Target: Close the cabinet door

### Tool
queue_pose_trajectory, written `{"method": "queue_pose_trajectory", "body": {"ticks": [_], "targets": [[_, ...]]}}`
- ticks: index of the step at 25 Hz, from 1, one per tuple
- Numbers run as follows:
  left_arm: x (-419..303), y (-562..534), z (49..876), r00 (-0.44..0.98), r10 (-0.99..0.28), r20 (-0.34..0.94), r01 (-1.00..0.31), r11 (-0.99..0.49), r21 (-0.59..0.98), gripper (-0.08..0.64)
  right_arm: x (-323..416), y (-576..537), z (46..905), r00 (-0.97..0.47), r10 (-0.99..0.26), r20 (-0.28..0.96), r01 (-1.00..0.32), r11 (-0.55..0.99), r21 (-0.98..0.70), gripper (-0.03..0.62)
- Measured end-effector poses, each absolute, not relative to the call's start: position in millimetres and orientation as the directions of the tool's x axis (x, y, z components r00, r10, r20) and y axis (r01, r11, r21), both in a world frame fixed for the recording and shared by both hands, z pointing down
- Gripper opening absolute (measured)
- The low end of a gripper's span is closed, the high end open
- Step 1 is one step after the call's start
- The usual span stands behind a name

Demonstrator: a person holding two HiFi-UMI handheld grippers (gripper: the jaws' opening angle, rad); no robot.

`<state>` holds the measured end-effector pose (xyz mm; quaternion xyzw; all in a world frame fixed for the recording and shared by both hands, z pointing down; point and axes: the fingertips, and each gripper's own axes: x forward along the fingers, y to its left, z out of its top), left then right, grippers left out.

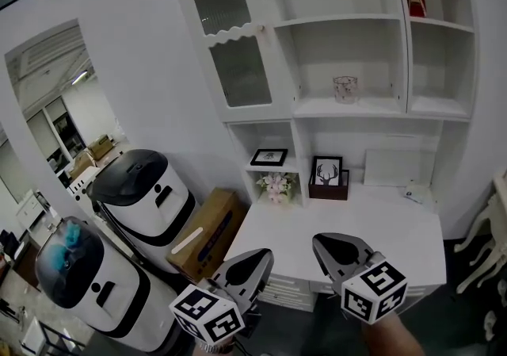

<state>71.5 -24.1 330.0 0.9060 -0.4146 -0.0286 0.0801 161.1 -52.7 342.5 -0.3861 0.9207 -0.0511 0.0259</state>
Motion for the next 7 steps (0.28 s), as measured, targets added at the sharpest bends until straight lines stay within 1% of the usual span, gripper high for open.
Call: {"method": "queue_pose_trajectory", "body": {"ticks": [7], "targets": [[73.2, -33.9, 329.9, 0.659, -0.752, 0.019, -0.744, -0.648, 0.162, 0.005, 160.3, -61.5, 345.1, -0.701, -0.713, -0.004, -0.708, 0.697, -0.114, 0.005]]}}
